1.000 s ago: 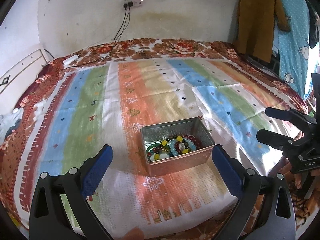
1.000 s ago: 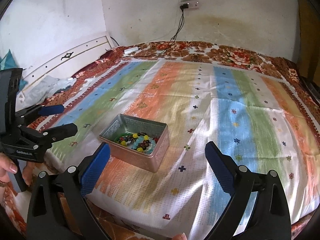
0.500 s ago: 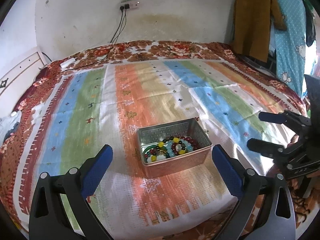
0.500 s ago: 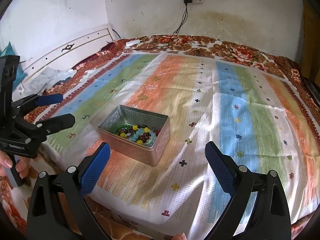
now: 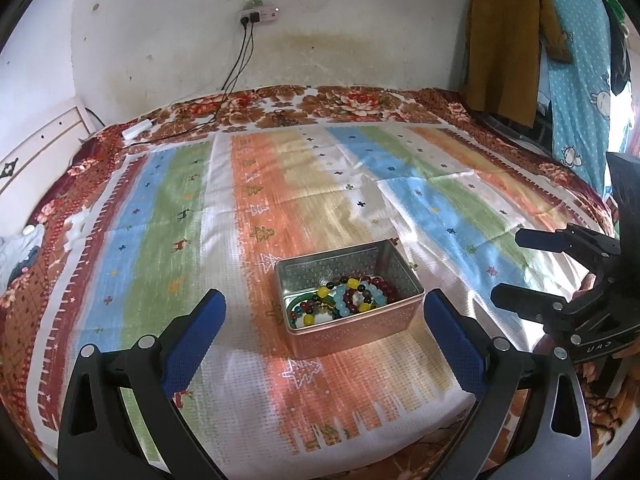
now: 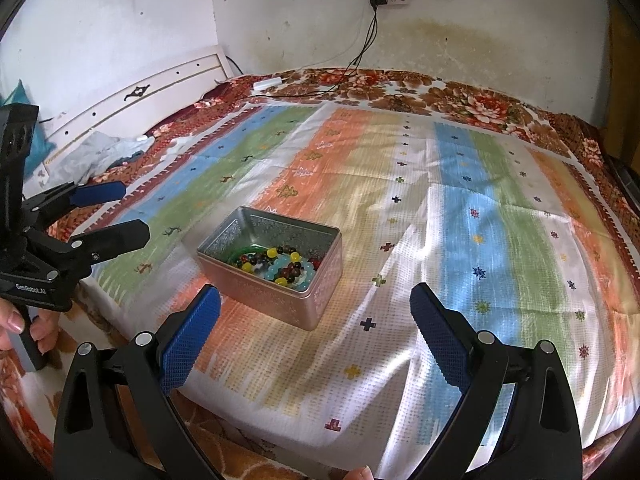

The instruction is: Organize jewelry

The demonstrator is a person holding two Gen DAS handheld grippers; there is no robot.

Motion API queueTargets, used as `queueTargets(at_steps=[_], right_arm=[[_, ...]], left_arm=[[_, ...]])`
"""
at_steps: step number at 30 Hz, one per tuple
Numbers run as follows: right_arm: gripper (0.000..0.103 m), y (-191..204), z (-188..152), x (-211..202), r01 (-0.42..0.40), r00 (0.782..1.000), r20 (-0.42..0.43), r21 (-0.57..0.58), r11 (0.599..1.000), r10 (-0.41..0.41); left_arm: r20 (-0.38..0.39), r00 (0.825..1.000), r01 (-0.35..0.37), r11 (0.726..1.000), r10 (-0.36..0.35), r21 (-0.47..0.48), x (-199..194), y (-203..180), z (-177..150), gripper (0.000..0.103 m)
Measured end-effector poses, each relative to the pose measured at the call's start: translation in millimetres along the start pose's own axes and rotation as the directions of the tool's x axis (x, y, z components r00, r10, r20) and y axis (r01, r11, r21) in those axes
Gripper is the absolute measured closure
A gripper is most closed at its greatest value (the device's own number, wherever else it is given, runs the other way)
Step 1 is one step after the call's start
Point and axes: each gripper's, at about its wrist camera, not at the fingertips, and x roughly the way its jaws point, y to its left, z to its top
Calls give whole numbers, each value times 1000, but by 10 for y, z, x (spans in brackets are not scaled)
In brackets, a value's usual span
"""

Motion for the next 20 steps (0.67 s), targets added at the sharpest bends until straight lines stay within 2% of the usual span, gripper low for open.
queueTargets(at_steps=[16,20], right_arm=[[7,2,-14,12,3,1000,-6,-2,1000,-3],[7,-1,-21,15,4,1000,-7,-3,1000,-4]], left_arm=[[-16,999,-31,999,30,-19,12,35,8,6],[-18,1000,-18,1000,17,-26,12,58,11,6]])
